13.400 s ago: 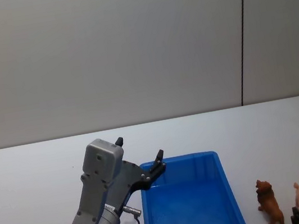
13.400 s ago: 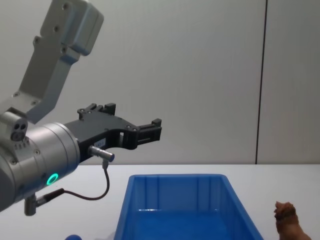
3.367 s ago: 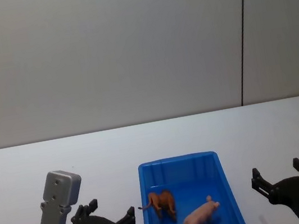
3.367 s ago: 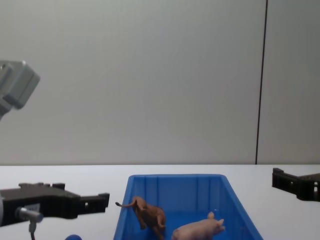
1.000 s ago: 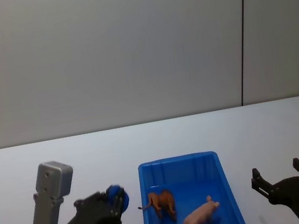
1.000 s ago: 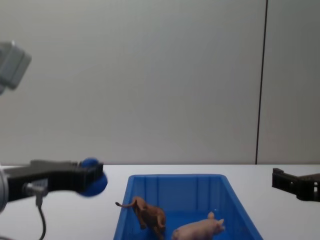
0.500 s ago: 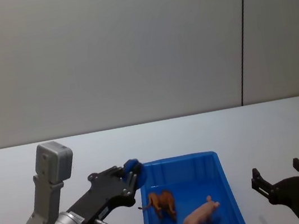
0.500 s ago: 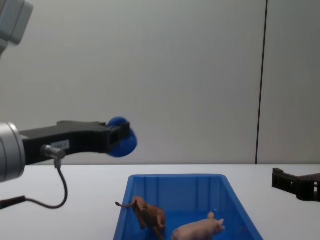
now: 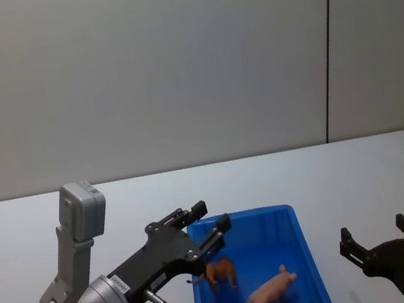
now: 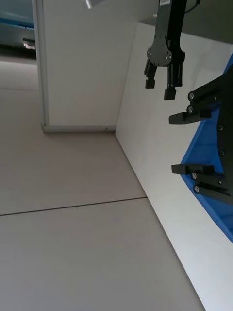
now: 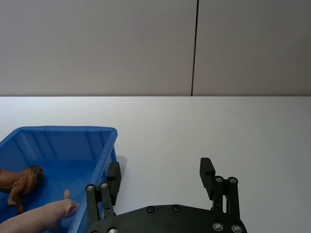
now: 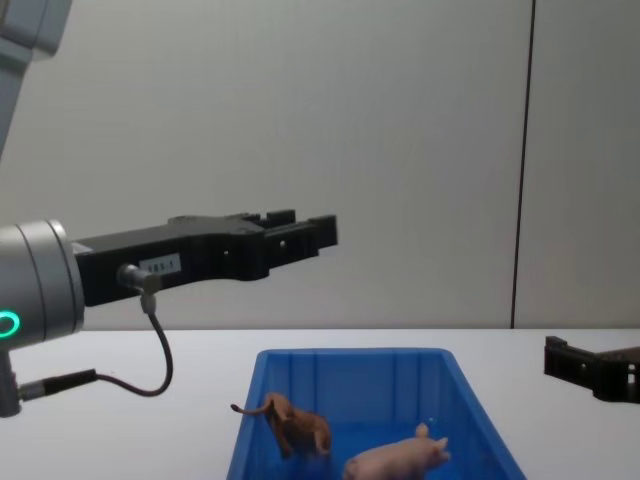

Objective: Pick up the two dolls from the table and place them into the box.

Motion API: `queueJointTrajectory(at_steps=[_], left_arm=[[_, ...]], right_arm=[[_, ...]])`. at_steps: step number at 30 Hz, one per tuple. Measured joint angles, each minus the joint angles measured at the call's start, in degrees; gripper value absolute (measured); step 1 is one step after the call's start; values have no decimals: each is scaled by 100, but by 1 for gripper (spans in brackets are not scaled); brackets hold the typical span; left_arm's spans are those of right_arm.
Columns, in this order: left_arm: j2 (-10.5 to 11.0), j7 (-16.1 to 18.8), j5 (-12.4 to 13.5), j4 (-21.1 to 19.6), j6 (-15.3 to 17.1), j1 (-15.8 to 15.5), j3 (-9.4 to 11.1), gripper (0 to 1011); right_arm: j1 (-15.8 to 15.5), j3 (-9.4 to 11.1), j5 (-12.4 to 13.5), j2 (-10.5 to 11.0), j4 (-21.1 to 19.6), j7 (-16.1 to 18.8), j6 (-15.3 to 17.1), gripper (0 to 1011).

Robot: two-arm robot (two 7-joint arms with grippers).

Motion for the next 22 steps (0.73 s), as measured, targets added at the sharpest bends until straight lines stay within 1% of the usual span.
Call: queueJointTrajectory(at_steps=[1,2,3,4,5,11,12,14,15,17,18,22], left_arm=[[-5,-29,-7,7,-4,-7,2,486],[-16,-87,-19,22,-14,-23,7,486],[-16,-87,-19,22,-14,-23,7,566],[-26,-137,-29,36,-21,-38,11,566],[-30,-161,-35,41,-25,-45,14,629],[-55,-310,-66,78,-47,-83,27,797],[-57,-325,-69,80,-49,-86,28,844],[-63,-361,-78,90,-53,-97,32,897],[-67,-378,-82,95,-56,-103,33,944],[-71,-399,-87,99,-59,-107,35,969],[-73,-416,-92,102,-61,-113,37,1000],[-79,-448,-97,111,-65,-121,39,1001]], right_arm=[[0,0,0,0,0,0,0,1001],[0,0,0,0,0,0,0,1001],[0,0,0,0,0,0,0,1001],[0,0,0,0,0,0,0,1001],[0,0,0,0,0,0,0,1001],[0,0,0,0,0,0,0,1001],[0,0,0,0,0,0,0,1001],[0,0,0,0,0,0,0,1001],[0,0,0,0,0,0,0,1001],[0,0,0,0,0,0,0,1001],[0,0,0,0,0,0,0,1001],[0,0,0,0,0,0,0,1001]])
